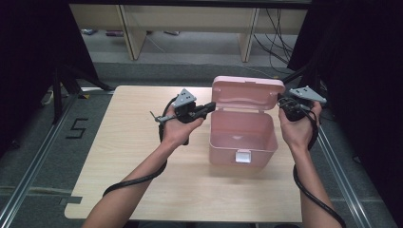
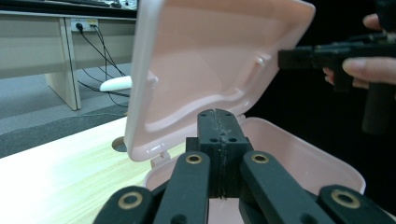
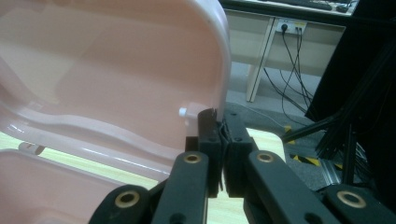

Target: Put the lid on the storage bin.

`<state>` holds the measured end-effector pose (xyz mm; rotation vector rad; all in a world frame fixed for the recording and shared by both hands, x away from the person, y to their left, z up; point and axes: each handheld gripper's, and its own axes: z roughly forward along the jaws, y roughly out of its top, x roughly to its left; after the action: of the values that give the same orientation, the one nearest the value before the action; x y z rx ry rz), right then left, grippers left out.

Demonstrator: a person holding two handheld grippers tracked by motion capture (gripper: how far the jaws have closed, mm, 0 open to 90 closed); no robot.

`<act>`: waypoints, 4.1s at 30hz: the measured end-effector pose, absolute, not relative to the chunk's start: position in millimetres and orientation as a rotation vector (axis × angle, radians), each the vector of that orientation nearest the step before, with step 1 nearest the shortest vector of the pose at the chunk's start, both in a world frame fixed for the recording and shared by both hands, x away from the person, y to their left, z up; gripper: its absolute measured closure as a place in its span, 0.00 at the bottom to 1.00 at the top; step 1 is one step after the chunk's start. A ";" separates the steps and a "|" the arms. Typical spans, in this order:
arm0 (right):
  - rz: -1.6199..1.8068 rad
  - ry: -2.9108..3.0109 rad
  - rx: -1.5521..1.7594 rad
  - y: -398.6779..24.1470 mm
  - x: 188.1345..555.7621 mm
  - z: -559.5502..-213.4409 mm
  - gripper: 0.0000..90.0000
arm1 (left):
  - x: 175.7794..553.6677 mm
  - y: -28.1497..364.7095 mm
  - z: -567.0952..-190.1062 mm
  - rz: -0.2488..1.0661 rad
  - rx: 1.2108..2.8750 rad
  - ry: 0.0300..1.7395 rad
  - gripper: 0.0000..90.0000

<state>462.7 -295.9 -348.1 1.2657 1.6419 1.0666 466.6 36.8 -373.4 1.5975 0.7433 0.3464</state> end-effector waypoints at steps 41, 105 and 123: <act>1.049 1.652 1.226 -295.7 440.8 -359.0 0.96 | 478.2 21.0 -365.1 0.356 1.560 0.775 1.00; 1.049 1.618 1.222 -290.8 404.3 -377.1 0.96 | 445.9 19.1 -389.0 0.340 1.581 0.724 1.00; 1.042 1.660 1.258 -303.6 367.5 -397.3 0.82 | 435.4 19.4 -407.7 0.336 1.642 0.687 1.00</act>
<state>367.5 -303.6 -397.3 1.2578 1.6605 1.0421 435.4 19.4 -407.7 1.6424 0.6869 0.3363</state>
